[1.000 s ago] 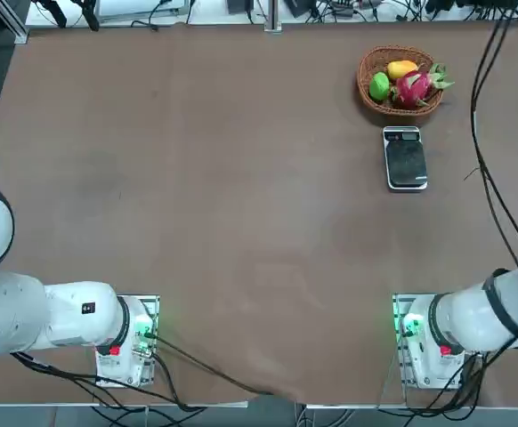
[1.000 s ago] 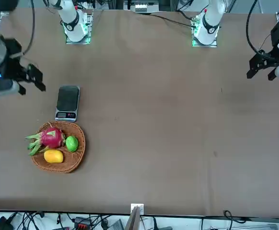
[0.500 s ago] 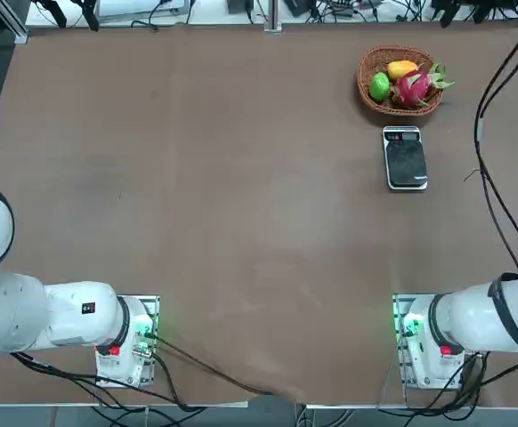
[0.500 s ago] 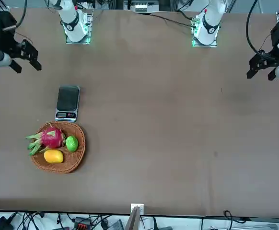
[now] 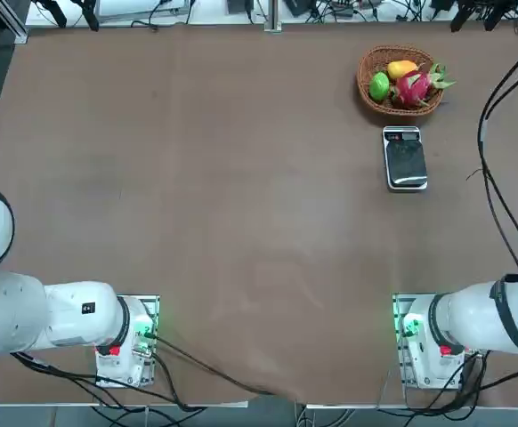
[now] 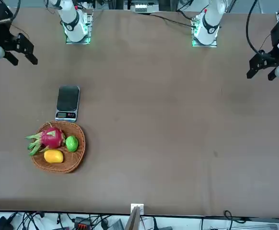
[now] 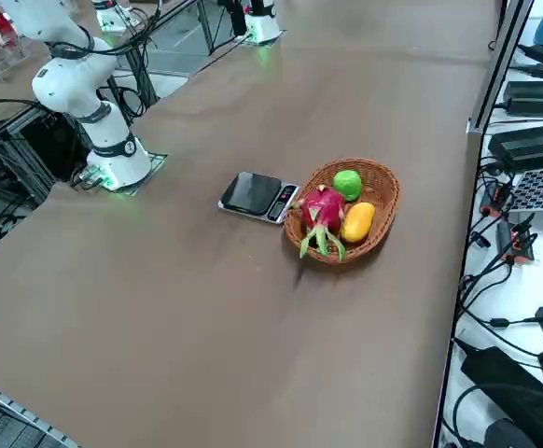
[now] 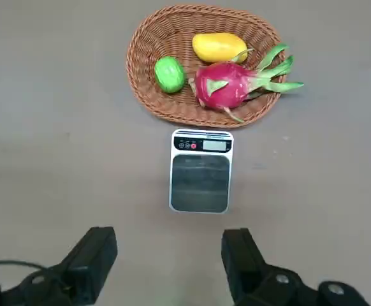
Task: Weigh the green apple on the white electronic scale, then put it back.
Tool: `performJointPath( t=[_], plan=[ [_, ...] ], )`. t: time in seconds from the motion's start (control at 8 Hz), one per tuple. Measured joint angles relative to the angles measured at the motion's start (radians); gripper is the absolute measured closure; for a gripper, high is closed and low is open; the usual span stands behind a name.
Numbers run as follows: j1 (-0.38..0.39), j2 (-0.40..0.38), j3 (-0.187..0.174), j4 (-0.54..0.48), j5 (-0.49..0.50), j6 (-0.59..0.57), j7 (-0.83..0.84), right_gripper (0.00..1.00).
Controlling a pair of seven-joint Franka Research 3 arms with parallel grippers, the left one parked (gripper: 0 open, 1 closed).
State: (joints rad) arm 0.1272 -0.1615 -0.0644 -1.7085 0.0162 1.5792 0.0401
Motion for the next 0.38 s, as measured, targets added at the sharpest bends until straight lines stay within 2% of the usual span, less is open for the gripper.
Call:
performJointPath(
  t=[0.38],
  plan=[
    [-0.001, -0.005, -0.001, 0.004, 0.000, 0.002, -0.006, 0.00]
  ],
)
